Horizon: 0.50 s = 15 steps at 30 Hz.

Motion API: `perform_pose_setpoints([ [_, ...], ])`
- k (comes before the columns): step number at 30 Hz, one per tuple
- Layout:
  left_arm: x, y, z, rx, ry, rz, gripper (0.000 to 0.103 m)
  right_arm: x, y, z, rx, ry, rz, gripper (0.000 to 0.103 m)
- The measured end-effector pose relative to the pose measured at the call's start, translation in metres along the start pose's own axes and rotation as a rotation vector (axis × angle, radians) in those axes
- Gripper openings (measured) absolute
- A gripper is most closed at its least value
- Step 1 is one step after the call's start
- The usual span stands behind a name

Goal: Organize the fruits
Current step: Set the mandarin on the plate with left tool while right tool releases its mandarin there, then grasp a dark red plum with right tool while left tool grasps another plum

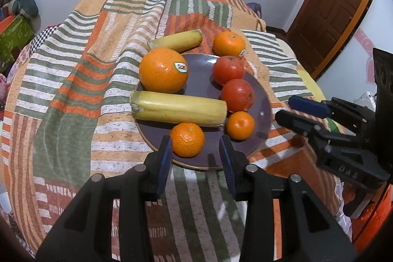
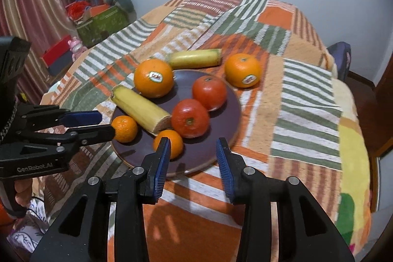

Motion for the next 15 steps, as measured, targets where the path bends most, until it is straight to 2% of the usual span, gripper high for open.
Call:
perform_pose_setpoints([
  [7, 0.023, 0.011, -0.005, -0.01, 0.023, 0.036, 0.039, 0.025, 0.009, -0.025, 0.026, 0.054, 0.03, 0.035],
  [15, 0.042, 0.029, 0.008, -0.067, 0.049, 0.05, 0.039, 0.053, 0.033, -0.035, -0.001, 0.089, 0.09, 0.036],
])
Point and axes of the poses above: each gripper's, at about its wrist camera, not at the fingertips, and z roughly the way its jaws point, x to its right, y to its underside, the point moved 5 cm from there along z, roughly the way its jaws point
